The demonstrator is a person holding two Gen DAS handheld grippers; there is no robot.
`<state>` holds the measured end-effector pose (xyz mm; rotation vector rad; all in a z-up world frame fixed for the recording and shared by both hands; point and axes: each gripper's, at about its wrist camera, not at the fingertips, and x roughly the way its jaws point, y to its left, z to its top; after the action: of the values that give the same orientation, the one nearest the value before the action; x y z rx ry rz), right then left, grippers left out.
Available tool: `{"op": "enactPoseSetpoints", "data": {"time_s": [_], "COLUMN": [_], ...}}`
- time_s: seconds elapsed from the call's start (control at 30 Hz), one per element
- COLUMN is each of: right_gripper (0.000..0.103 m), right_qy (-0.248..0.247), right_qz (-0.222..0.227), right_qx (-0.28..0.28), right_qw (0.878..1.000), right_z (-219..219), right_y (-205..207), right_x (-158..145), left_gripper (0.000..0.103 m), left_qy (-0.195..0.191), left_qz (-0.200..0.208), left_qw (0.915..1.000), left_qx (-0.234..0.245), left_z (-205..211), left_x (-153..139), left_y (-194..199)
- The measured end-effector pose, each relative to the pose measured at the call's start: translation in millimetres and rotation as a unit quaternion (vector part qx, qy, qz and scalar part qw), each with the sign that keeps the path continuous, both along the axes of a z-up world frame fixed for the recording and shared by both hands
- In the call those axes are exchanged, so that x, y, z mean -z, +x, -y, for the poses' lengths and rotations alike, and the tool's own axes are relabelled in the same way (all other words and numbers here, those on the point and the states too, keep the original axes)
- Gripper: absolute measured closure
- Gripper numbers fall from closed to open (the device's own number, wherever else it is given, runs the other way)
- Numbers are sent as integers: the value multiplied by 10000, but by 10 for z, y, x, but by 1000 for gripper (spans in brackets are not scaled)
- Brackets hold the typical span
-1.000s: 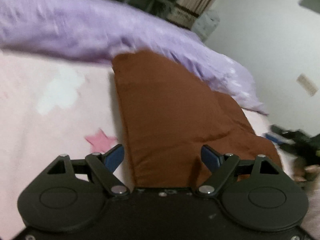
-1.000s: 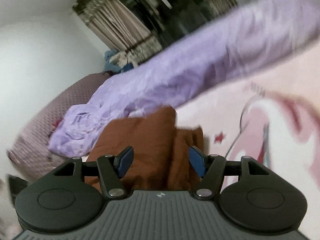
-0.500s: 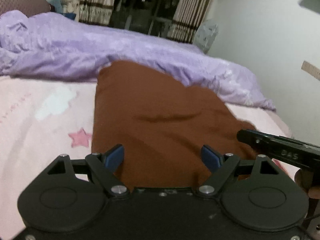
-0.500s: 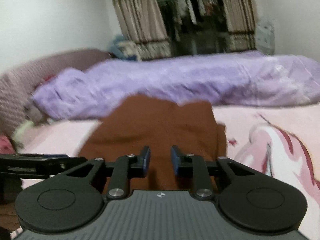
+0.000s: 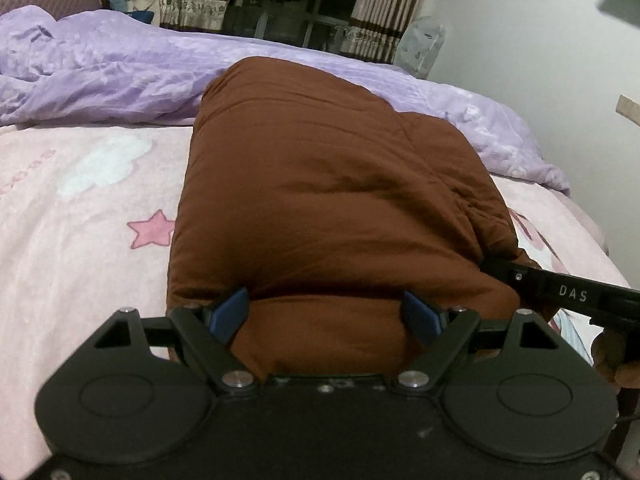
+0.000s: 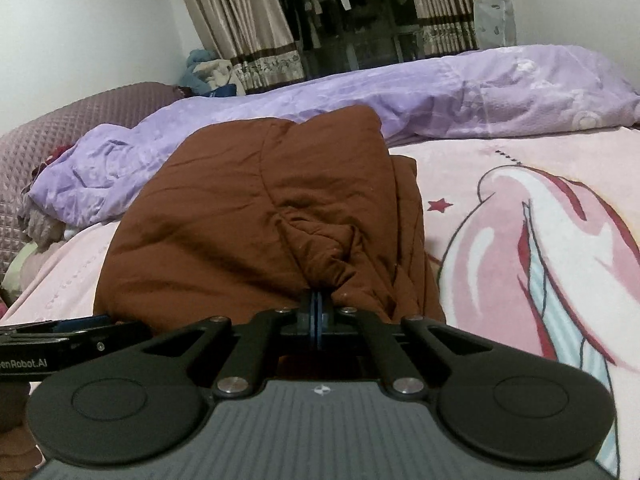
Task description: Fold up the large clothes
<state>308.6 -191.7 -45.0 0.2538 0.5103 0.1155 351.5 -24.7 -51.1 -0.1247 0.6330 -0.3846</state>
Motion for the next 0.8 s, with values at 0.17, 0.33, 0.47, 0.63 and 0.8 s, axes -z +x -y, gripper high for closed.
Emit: {"op": "enactPoseSetpoints", "data": {"time_s": [0.17, 0.33, 0.47, 0.63, 0.8], "right_gripper": [103, 103, 88, 84, 84], "right_qy": [13, 20, -3, -227, -454], "right_qz": [-34, -90, 9, 361, 348], "right_qx": [36, 70, 90, 265, 425], "right_qw": [10000, 9999, 10000, 9987, 9975], "right_z": [-5, -7, -42, -118, -149], "right_y": [-24, -59, -206, -509, -602], "right_x": [-37, -95, -321, -539, -452], "left_gripper": [17, 17, 17, 17, 17], "left_qy": [56, 89, 8, 74, 151], "left_qz": [7, -33, 119, 481, 390], "left_qw": [10000, 9999, 9998, 9985, 9986], "left_qx": [-11, -65, -187, -263, -308], "left_z": [24, 28, -12, -40, -50], "left_x": [5, -60, -338, -509, -329], "left_y": [-4, -19, -182, -530, -618]}}
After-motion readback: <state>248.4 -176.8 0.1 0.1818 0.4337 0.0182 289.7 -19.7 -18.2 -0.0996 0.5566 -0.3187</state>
